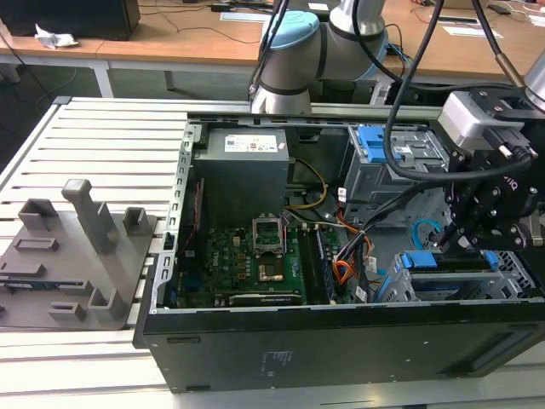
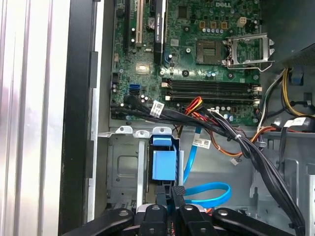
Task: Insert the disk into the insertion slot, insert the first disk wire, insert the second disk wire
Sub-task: 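Insert the second disk wire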
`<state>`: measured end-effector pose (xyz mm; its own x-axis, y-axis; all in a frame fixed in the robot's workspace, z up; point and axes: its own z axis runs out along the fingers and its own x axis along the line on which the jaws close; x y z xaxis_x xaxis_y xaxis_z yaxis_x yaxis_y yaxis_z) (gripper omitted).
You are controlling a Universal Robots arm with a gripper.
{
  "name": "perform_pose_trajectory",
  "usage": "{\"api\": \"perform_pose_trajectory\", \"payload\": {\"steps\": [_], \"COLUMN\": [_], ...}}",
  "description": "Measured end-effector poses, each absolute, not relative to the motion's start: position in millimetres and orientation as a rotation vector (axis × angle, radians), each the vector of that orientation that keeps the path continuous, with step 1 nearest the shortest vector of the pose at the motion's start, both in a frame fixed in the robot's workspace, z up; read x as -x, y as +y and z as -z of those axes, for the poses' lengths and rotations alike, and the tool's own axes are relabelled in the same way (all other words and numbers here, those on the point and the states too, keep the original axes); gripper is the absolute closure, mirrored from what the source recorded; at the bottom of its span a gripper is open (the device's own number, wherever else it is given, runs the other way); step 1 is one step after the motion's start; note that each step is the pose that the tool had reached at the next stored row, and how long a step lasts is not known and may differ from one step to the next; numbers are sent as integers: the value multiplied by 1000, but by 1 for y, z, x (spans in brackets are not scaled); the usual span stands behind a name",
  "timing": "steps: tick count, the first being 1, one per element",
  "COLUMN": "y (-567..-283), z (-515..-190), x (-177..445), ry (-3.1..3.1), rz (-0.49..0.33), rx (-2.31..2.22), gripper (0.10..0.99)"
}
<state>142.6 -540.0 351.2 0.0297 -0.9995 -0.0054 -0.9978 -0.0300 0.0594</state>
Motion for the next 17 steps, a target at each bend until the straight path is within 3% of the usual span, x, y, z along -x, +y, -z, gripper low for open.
{"api": "perform_pose_trajectory", "payload": {"steps": [17], "y": [-538], "z": [-342], "x": [-151], "ry": [-2160], "rz": [70], "rx": [-2226], "gripper": [925]}}
